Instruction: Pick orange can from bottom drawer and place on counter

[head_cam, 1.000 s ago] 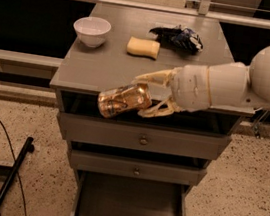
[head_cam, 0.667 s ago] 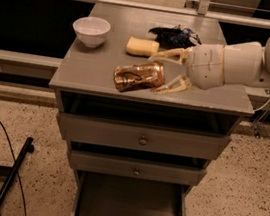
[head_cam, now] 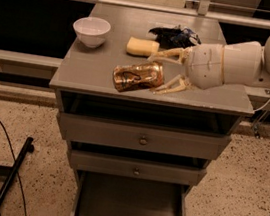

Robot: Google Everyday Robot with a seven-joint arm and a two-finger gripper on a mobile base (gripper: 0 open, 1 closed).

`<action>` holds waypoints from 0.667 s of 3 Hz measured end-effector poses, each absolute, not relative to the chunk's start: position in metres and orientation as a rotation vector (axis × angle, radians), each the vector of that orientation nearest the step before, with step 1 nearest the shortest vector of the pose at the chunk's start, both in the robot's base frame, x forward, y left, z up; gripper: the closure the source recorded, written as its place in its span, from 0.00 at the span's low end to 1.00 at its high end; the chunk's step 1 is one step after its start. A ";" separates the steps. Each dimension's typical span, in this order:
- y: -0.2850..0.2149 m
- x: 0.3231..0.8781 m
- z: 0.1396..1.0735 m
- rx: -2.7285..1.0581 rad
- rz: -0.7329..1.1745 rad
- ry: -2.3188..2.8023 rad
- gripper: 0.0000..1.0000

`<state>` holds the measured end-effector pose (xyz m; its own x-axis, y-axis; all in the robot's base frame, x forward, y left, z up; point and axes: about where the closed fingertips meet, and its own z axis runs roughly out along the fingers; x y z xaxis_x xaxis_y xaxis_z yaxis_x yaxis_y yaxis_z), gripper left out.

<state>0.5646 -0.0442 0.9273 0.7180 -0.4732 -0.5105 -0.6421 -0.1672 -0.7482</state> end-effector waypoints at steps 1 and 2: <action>-0.061 0.584 0.951 -1.694 0.178 0.977 1.00; -0.080 0.603 0.963 -1.520 0.230 1.140 1.00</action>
Offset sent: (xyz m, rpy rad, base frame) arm 0.0631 -0.0692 0.0485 0.3321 0.3091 -0.4509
